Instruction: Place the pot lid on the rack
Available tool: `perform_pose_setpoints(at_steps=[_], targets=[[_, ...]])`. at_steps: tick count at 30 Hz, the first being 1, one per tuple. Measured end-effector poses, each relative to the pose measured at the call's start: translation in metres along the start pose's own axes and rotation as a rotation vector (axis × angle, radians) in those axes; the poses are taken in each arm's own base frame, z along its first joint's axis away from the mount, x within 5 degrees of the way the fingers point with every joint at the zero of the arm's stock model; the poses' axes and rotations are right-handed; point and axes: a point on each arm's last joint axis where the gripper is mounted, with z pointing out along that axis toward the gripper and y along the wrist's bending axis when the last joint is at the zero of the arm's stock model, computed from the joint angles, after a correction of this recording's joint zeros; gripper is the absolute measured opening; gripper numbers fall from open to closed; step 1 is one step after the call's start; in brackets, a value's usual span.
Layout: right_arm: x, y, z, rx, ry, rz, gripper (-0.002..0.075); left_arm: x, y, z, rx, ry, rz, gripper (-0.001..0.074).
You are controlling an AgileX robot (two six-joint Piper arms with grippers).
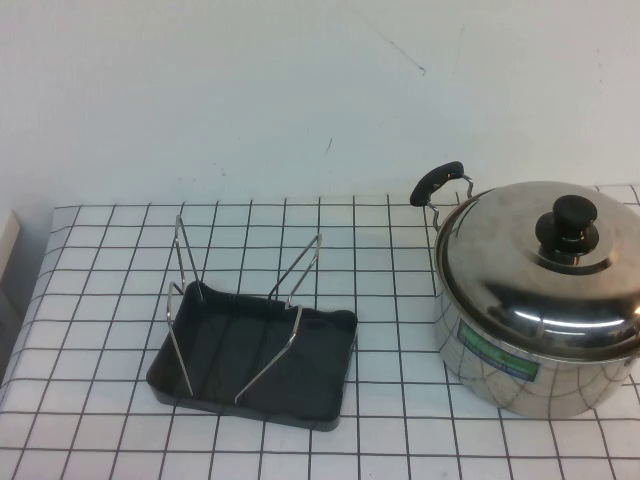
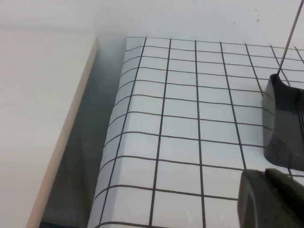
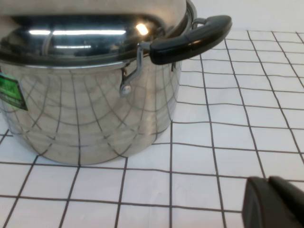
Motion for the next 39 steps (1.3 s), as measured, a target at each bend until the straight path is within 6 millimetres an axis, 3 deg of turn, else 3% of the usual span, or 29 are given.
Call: perform_pose_setpoints(at_steps=[39], targets=[[0.0,0.0,0.0,0.0,0.0,0.0,-0.0002,0.0003,-0.002,0.0,0.036,0.005,0.011,-0.0002]])
